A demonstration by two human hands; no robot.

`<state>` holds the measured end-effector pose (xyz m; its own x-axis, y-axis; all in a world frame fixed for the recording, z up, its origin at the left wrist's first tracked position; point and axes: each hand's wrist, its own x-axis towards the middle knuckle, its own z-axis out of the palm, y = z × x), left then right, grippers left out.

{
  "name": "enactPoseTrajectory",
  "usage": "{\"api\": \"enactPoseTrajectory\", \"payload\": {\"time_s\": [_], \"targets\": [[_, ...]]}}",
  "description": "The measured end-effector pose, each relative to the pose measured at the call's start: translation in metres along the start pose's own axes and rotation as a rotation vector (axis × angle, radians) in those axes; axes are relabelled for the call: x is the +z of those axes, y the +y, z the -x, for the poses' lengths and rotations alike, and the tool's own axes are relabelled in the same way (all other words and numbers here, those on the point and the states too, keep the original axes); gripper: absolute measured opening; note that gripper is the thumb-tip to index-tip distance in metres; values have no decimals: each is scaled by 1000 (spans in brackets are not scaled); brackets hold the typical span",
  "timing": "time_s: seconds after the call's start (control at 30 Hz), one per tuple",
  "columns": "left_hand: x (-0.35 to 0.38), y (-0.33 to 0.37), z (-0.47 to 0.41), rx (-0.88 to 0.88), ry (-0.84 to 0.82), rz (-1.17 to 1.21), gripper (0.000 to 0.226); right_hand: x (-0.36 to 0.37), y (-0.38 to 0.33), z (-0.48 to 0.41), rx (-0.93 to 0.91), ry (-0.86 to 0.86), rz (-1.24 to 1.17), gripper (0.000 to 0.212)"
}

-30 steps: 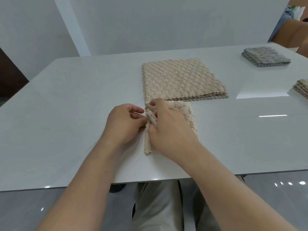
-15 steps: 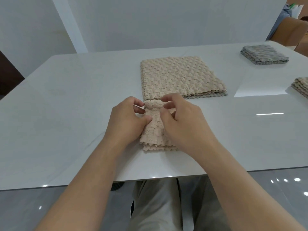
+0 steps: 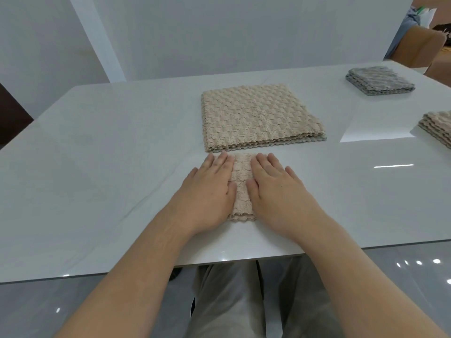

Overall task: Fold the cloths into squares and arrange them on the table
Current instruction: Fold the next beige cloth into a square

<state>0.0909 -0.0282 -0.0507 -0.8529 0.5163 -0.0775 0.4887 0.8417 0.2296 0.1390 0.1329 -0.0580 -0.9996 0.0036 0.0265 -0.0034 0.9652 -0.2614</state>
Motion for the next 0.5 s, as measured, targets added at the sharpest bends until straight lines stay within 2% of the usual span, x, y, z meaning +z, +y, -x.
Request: {"api": "enactPoseTrajectory", "payload": {"time_s": [0.13, 0.4, 0.5], "targets": [[-2, 0, 0, -17, -51, 7, 61, -4, -1, 7, 15, -53, -8, 62], [-1, 1, 1, -30, -38, 96, 62, -7, 5, 12, 17, -87, -31, 61], [-8, -1, 7, -48, 126, 319, 59, -15, 9, 15, 41, 10, -78, 59]]}}
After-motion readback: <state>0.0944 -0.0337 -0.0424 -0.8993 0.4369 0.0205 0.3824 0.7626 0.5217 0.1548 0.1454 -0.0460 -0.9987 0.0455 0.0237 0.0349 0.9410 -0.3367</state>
